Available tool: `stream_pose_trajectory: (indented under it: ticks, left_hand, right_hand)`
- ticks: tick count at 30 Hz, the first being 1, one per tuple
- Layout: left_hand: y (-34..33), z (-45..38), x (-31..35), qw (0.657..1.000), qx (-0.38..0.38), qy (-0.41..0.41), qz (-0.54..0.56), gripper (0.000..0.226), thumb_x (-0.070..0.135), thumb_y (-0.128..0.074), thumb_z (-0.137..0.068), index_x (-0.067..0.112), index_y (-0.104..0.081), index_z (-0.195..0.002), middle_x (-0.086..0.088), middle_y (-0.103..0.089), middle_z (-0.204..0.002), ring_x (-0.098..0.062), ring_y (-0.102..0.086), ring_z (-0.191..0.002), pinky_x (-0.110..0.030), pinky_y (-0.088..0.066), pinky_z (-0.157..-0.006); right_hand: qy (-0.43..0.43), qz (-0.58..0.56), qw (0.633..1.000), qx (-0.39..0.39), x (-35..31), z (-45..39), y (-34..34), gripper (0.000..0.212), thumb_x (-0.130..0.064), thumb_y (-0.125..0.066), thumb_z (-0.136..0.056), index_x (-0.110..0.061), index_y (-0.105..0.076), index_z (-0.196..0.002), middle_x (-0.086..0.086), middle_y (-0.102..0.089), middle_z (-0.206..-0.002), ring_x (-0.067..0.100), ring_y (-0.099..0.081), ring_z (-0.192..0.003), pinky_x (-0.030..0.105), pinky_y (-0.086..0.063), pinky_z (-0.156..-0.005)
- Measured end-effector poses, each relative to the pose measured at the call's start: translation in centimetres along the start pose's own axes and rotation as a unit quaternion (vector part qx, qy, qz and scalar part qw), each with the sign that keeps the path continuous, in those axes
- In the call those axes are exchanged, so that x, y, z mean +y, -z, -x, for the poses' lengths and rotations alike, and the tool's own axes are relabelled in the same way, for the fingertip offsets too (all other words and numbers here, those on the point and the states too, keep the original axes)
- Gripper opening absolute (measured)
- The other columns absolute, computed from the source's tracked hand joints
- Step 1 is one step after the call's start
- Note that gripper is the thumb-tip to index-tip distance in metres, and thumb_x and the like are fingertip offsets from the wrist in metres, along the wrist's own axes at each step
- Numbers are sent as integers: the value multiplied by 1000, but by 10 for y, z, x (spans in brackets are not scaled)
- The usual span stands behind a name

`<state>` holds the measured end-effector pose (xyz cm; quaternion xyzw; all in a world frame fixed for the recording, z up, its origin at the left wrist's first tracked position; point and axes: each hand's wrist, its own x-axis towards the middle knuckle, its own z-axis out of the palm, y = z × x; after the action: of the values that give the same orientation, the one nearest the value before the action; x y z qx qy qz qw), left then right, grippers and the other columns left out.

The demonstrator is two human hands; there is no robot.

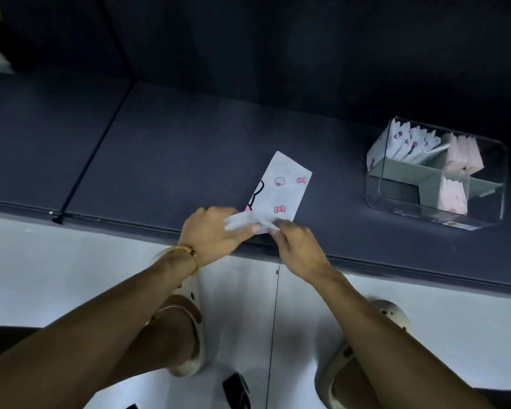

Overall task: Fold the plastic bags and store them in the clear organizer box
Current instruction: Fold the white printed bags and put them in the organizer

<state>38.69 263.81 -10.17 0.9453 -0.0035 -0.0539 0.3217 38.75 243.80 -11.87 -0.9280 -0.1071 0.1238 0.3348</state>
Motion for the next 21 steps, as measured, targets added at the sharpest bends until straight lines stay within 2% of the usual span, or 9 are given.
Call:
stream_pose_trajectory:
  ticks: [2, 4, 6, 8, 10, 11, 13, 17, 21]
  left_hand:
    - [1, -11, 4, 972, -86, 56, 213, 28, 54, -70, -68, 26, -69, -72, 11, -69, -69, -3, -63, -66, -25, -51, -63]
    - [-4, -21, 9, 955, -128, 51, 263, 15, 38, -72, -76, 25, -74, -83, 14, -73, -83, -3, -67, -81, -26, -52, -78]
    - [-16, -28, 13, 975, -119, 63, 175, 18, 37, -64, -83, 21, -72, -81, 8, -71, -78, -13, -64, -77, -29, -51, -73]
    - [-27, -36, 18, 991, -80, 73, 73, 23, 37, -55, -88, 18, -64, -79, 0, -67, -78, -24, -60, -76, -34, -50, -69]
    - [-36, -42, 21, 995, -65, 76, 31, 27, 36, -50, -90, 19, -50, -70, -3, -60, -74, -29, -55, -74, -36, -48, -65]
    - [-39, -45, 23, 995, -65, 75, 11, 31, 37, -50, -91, 19, -43, -66, -4, -57, -71, -30, -54, -73, -36, -46, -63]
    - [-45, -51, 25, 994, -61, 88, -15, 37, 38, -55, -89, 16, -41, -62, -5, -56, -67, -30, -53, -70, -34, -44, -61]
    - [-51, -58, 21, 992, -29, 123, -19, 40, 41, -64, -81, 15, -45, -57, -2, -55, -60, -24, -52, -64, -27, -37, -58]
    - [-51, -62, 18, 987, -16, 154, -41, 36, 46, -60, -78, 15, -53, -62, 0, -57, -63, -26, -57, -68, -27, -37, -56]
  right_hand:
    - [-91, -97, 991, -3, 6, -3, 10, 31, -28, -47, -99, -24, -55, -69, -13, -49, -61, 3, -43, -56, 18, -37, -53]
    - [-151, -157, 976, -13, 12, -8, 18, 32, -31, -49, -97, -7, -57, -78, 5, -55, -67, 9, -49, -61, 27, -47, -61]
    - [-183, -213, 960, -2, 18, -16, 20, 34, -31, -52, -95, 1, -60, -92, 23, -65, -93, 30, -65, -81, 47, -54, -83]
    - [-212, -249, 945, 31, 20, -24, 18, 32, -29, -53, -94, 2, -61, -92, 24, -65, -98, 40, -63, -91, 53, -52, -86]
    - [-246, -254, 932, 75, 22, -31, 15, 28, -26, -55, -90, 0, -58, -80, 14, -63, -75, 31, -63, -71, 42, -58, -74]
    - [-271, -246, 926, 96, 23, -36, 14, 27, -26, -57, -87, -3, -55, -72, 6, -57, -65, 24, -57, -63, 35, -55, -64]
    - [-312, -200, 922, 113, 27, -43, 12, 29, -28, -61, -82, -11, -50, -61, 1, -50, -56, 20, -51, -55, 29, -48, -56]
    - [-275, -65, 953, 106, 26, -55, 12, 33, -31, -57, -92, -8, -49, -69, 1, -51, -60, 23, -52, -65, 26, -42, -54]
    - [-241, 16, 967, 83, 29, -66, 12, 35, -33, -48, -98, -17, -38, -68, 3, -52, -69, 30, -54, -79, 32, -42, -63]
